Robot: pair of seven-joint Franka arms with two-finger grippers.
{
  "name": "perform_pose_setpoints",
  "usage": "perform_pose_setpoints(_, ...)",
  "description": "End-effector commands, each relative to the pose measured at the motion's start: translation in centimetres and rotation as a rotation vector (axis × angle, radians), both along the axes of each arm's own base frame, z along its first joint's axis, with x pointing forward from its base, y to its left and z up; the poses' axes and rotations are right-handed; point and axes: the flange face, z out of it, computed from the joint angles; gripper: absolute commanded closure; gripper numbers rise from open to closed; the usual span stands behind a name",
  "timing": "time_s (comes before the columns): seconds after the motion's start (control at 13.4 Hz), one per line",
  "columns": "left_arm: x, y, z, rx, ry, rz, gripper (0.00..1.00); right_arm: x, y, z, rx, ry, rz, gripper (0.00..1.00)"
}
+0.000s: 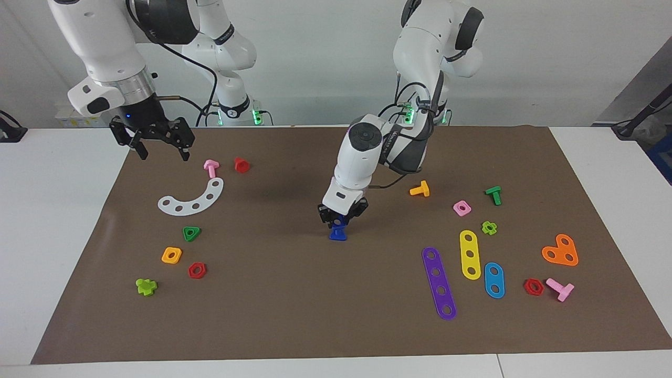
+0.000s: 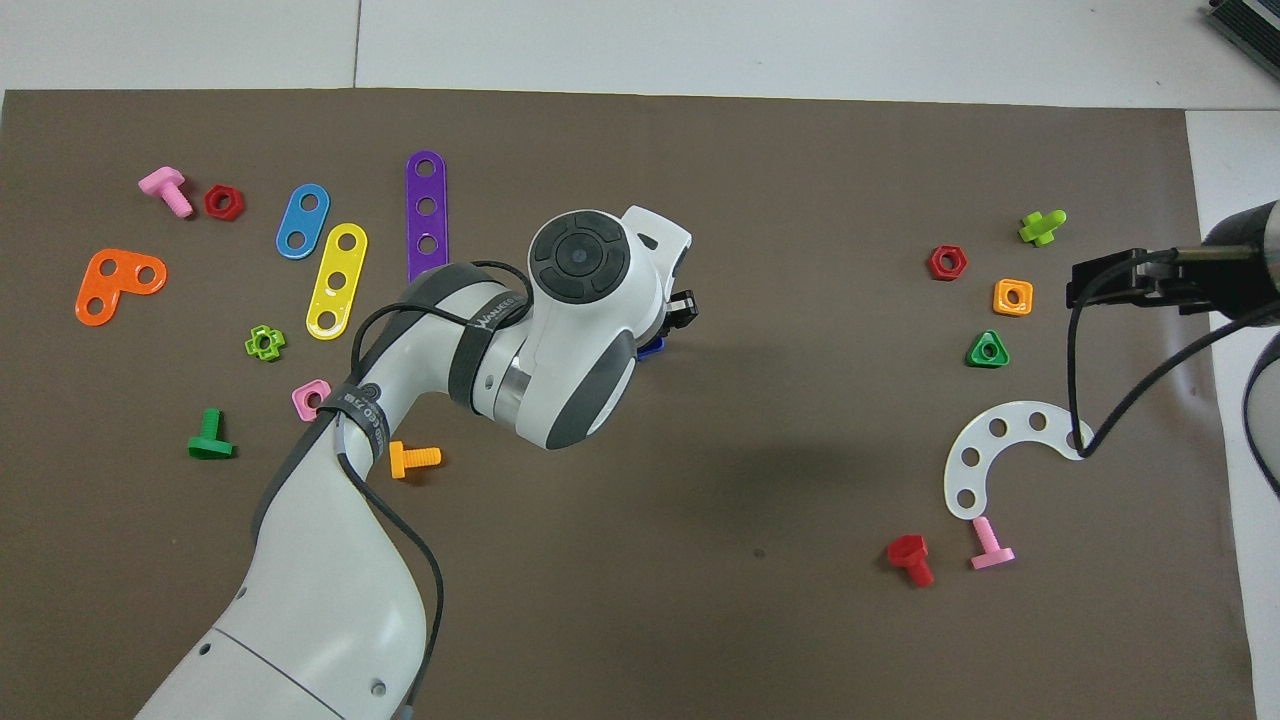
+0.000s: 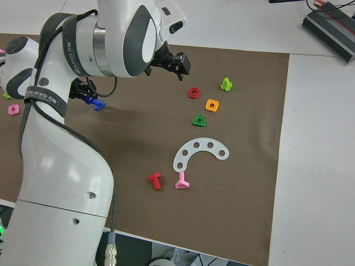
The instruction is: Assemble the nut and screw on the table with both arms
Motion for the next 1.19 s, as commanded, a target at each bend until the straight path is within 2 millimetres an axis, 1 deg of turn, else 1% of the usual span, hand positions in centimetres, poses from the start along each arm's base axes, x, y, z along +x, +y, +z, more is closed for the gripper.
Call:
perform_pose_setpoints(0.0,-1.3,0.1,-1.0,0.04,0.003,-0.005,1.0,-0.3,0.3,-0.3,0.013,0.038,0.031,0.0)
perform_pose_setpoints(0.3,-2.4,-0.1,-2.3,0.034,-0.008,-0.009,1.0,-0.5,0.4,-0.4,0.014,0.055,0.031,0.0)
perform_pose_setpoints(0.37,-2.2,-0.2,-2.2,0.025,-0.02,-0.007,1.0,-0.5,0.4,-0.4,0.014,0.054,0.029,0.0)
perform_pose_setpoints(0.52,-1.4,-0.2,-1.3,0.003,-0.036,0.009,1.0,-0.5,0.3,-0.4,0.014,0.054,0.027,0.0)
perform_pose_setpoints(0.89,-0.5,-0.1,-0.2,-0.013,-0.046,0.045,1.0,-0.4,-0.1,-0.4,0.015,0.047,0.011,0.0)
perform_pose_setpoints(1.12,-0.3,-0.1,-0.2,-0.017,-0.05,0.061,1.0,-0.4,0.0,-0.4,0.015,0.046,0.009,0.0)
